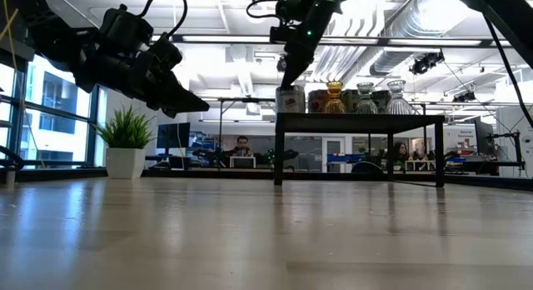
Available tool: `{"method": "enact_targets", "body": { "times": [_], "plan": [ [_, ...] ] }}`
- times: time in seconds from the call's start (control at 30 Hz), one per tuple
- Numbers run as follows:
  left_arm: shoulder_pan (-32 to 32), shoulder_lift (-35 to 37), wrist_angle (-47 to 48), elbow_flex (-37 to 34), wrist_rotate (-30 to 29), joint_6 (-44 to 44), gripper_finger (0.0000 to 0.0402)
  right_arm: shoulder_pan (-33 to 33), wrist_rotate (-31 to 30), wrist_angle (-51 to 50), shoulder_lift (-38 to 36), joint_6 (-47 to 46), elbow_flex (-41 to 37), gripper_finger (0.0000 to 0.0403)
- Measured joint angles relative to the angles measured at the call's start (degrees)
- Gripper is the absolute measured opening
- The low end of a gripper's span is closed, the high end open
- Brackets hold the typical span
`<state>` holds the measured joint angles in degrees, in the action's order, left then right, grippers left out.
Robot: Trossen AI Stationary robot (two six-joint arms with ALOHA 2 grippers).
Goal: Pick & Place candle stick holders
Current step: Align the silver scented candle with the other silver scented candles on the shelf
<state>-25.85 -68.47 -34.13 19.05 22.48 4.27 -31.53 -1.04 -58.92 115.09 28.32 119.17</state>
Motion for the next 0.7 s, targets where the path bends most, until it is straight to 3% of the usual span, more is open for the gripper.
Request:
{"method": "enact_targets", "body": {
  "times": [0.5,0.7],
  "plan": [
    [-0.02,0.00,0.00,0.00,0.00,0.00,0.0019,-0.75,-1.53,2.24,-0.02,-1.54,0.00,0.0003],
    [-0.01,0.00,0.02,0.00,0.00,0.00,0.0019,-0.72,1.04,0.35,-0.04,-2.93,0.00,0.0003]
  ]
}}
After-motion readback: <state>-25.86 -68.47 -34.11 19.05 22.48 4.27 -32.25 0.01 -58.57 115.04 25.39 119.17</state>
